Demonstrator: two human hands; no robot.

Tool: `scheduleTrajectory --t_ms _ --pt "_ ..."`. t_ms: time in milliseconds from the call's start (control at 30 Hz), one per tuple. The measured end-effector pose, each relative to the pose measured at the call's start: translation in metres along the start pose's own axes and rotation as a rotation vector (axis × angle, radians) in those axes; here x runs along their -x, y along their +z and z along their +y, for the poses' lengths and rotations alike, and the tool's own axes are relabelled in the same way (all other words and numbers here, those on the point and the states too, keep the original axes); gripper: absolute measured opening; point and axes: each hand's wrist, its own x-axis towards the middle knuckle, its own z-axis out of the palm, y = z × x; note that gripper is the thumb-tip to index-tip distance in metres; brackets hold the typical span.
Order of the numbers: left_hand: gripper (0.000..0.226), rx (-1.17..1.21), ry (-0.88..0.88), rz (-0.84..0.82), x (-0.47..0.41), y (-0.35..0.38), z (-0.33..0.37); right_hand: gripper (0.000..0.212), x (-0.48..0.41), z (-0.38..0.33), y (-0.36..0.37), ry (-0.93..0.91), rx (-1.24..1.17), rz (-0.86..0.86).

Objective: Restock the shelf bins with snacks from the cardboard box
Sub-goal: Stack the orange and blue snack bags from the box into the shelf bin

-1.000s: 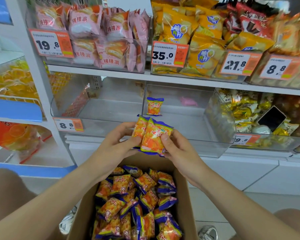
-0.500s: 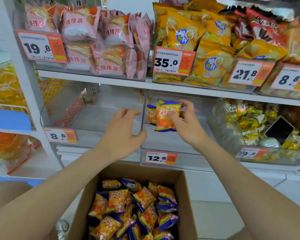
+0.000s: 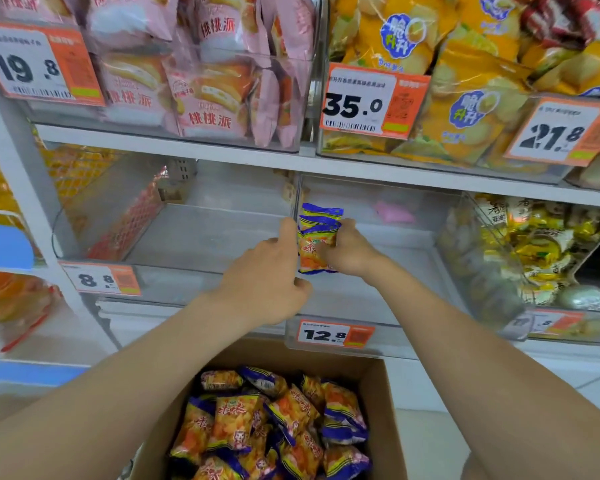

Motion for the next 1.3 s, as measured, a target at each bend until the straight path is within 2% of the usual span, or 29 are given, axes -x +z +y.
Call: scheduleTrajectory --t_ms 67,133,200,267,467,633,700,767,833,867,933,1033,1100,1200,1300 --pt "0.041 -0.002 0.005 0.006 0.001 0.002 0.001 0.064 -0.004 -0.002 0.001 0.096 -0.011 0.031" --pt "0.041 -0.006 0.009 0.008 0.001 0.002 0.002 0.049 -0.003 -0.006 0.003 0.138 -0.099 0.031" --pt "0.042 -0.007 0.010 0.019 0.002 0.002 0.002 0.029 0.010 -0.014 0.002 0.117 -0.132 0.083" --pt "0.044 0.001 0.006 0.018 0.002 0.002 0.002 0.024 0.016 -0.017 0.003 0.087 -0.126 0.130" --pt "0.040 0.025 0.022 0.004 0.005 0.000 0.000 0.006 0.040 -0.020 -0.008 0.029 -0.031 0.019" --pt "0.046 0.054 0.046 0.039 0.018 -0.009 -0.002 0.034 0.063 -0.018 -0.029 0.122 0.051 0.114" --pt "0.042 0.048 0.064 0.141 0.030 -0.013 0.000 0.034 0.082 -0.019 -0.035 0.033 0.080 0.207" --pt "0.032 0.048 0.120 0.283 0.045 -0.015 0.003 0.024 0.112 -0.020 -0.039 -0.185 0.054 0.256" --pt "0.026 0.077 0.161 0.317 0.063 -0.013 0.006 0.022 0.153 -0.027 -0.042 -0.422 0.043 0.168" --pt "0.022 0.073 0.166 0.268 0.072 -0.009 0.008 0.024 0.176 -0.032 -0.044 -0.505 0.044 0.078" --pt "0.015 -0.006 0.154 0.040 0.087 0.006 0.006 0.027 0.212 -0.035 -0.040 -0.557 0.085 -0.151" --pt "0.005 -0.196 0.165 -0.399 0.106 0.038 -0.003 0.025 0.236 -0.010 -0.013 -0.506 0.338 -0.461" --pt "0.002 -0.256 0.164 -0.602 0.116 0.061 -0.009 0.024 0.238 0.025 0.019 -0.454 0.531 -0.606" --pt "0.007 -0.298 0.149 -0.726 0.126 0.091 -0.022 0.016 0.243 0.071 0.063 -0.391 0.760 -0.652" --pt "0.026 -0.466 0.161 -0.721 0.131 0.117 -0.035 0.010 0.252 0.092 0.095 -0.425 0.724 -0.631"
